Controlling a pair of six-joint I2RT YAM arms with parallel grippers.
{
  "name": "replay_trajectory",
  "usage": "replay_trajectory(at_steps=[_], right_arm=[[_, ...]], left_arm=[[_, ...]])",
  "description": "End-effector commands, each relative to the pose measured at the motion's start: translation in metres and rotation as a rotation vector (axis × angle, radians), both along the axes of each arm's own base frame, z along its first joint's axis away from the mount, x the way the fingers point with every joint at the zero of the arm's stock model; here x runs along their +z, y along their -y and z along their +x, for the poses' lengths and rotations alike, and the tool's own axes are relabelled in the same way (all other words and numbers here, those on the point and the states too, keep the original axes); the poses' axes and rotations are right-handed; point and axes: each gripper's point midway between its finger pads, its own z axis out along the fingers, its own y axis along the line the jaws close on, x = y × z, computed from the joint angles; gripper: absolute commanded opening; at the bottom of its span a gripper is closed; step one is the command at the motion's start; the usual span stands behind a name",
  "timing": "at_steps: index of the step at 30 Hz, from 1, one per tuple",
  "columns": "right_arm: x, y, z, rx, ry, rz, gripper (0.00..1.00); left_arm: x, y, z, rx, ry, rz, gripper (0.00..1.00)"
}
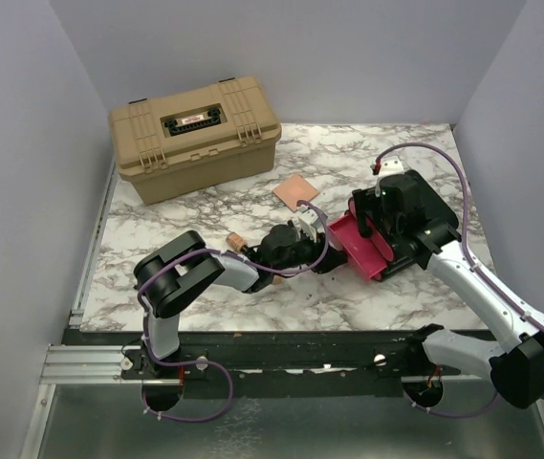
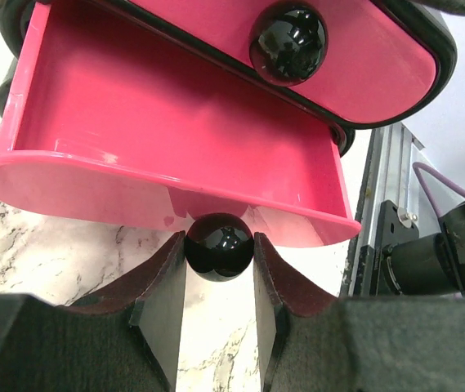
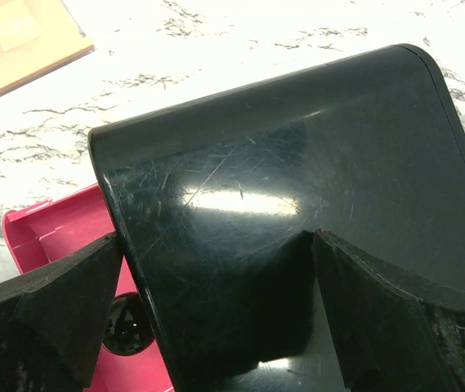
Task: Organize the makeup
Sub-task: Open the drawer in the storage box.
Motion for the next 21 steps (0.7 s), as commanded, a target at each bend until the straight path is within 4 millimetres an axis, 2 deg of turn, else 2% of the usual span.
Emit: replay_trajectory(at_steps=[1,6,21], right_arm=[[-0.023,0.023,-0.012,-0.103,-0.065,-0.055,1.0],[-0.015,0.013,-0.013,-0.05,-0.035,-0.003,1.0],[-0.016,-0.012,-0.018,0.079,-0.074,0.071,1.0]], left_arm=[[-0.01,-0.008,-0.004,-0.014,0.018,0.056,0.18],[-0.012,-0.01,-0.005,-0.018,0.027,0.069,0.19],[-0.007,-0.021,0.001,0.013,0.054,0.083,0.23]])
